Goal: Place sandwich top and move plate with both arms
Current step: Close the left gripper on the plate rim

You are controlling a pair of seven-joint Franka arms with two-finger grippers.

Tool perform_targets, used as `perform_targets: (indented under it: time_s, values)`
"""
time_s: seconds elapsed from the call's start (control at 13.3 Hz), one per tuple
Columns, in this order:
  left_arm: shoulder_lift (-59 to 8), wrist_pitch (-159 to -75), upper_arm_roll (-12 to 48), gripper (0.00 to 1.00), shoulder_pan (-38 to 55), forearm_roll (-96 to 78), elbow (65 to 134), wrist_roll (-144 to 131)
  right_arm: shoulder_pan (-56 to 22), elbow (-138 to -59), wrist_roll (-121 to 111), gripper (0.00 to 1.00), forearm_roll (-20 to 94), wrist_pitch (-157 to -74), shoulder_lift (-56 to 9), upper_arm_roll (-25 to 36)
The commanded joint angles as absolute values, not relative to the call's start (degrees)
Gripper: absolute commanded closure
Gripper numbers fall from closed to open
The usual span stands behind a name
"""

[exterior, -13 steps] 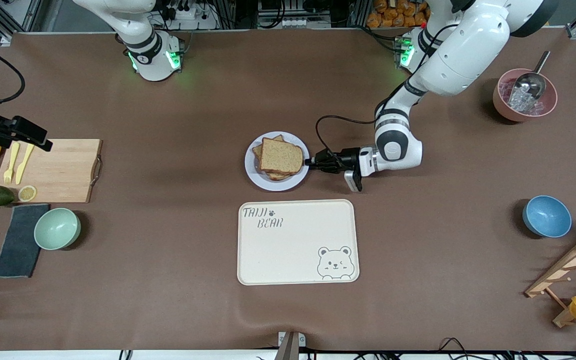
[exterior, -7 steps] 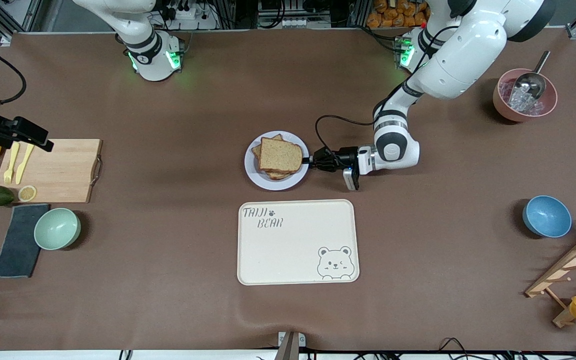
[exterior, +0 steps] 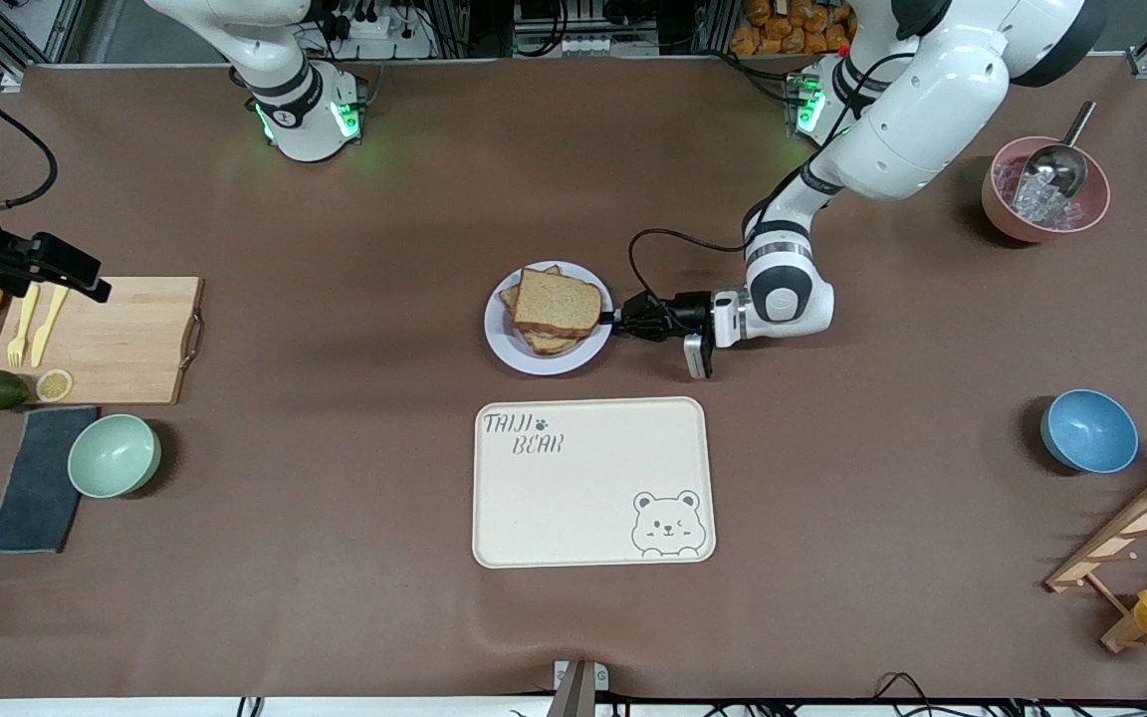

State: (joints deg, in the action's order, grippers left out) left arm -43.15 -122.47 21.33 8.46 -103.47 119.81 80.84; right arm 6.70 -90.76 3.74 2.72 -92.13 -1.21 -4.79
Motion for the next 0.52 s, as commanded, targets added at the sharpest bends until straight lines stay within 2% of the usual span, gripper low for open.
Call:
perform_targets:
  time_s: [0.0,0.45]
  values:
    - [-44.2,-120.8,21.8,1.0,7.5,-106.0,119.7,82.9,6.3,-90.7,3.9,0.0,1.7,-92.3,-1.2,-4.8]
    - [-43.6,-120.8,25.6,1.0,4.3,-107.1,119.7,80.2,6.2,-90.7,3.9,0.0,1.7,-92.3,-1.3,-4.8]
